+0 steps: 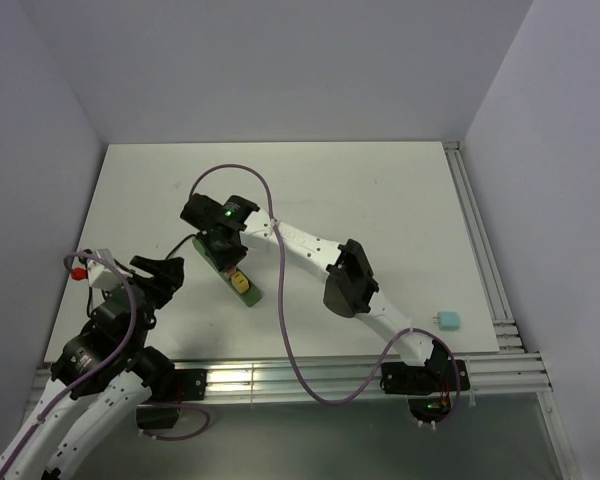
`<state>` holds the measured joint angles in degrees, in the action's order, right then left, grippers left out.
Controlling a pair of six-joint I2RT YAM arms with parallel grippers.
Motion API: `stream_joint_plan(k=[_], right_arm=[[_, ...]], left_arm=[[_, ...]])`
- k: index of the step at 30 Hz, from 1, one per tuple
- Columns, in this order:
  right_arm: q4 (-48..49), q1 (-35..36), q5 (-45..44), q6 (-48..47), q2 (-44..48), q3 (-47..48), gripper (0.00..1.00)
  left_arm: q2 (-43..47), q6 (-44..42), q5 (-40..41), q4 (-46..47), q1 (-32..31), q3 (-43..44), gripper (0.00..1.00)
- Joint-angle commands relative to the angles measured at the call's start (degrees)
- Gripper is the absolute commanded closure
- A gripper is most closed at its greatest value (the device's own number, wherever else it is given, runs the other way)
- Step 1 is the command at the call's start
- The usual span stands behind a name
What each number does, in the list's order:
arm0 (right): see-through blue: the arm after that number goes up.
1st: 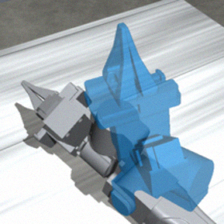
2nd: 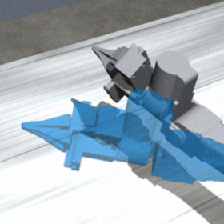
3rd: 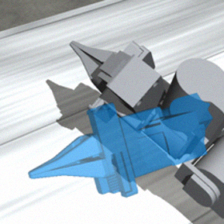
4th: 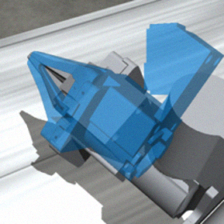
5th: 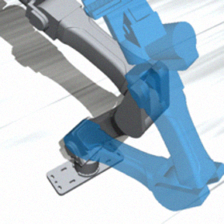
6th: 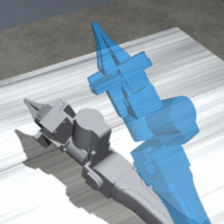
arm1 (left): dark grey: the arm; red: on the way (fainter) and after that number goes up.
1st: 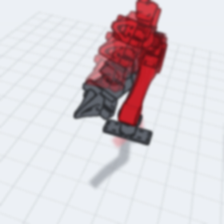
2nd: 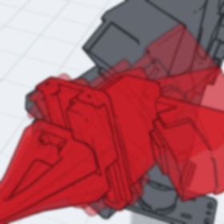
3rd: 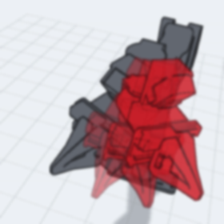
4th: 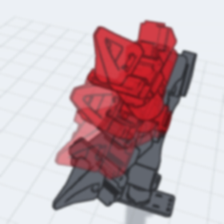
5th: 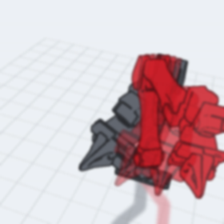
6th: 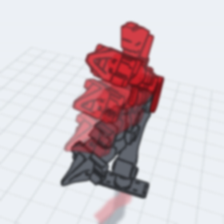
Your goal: Insert the plug
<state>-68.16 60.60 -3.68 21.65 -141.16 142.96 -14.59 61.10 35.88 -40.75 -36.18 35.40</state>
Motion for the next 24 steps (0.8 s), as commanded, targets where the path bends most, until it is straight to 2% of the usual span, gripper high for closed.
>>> stream_joint_plan(k=[1,6,11,16,24], right_arm=[[-2.24,-0.04,-1.41,0.06,-1.13,2.59,1.00],[-2.15,-0.30,-1.24,-0.56,-1.83,2.77,1.00],[-1.63,-1.09,-1.33,-1.52,-1.75,1.46,1.00],[-1.18,-1.89,-1.15,-2.22,-2.10,0.92,1.00],[-1.10,-1.71,2.80,-3.63,-0.25,-2.07,1.00]], left_arm=[[0.09,-0.72,0.51,2.17,0.15,-0.85,0.29],[-3.68,-0.81,0.86,5.32,0.15,-0.68,0.30],[-11.68,0.25,1.39,4.98,0.15,3.27,0.29],[-10.91,0.33,0.16,7.96,0.06,2.14,0.30],[-9.67,-0.02,2.44,7.00,0.06,2.04,0.30]])
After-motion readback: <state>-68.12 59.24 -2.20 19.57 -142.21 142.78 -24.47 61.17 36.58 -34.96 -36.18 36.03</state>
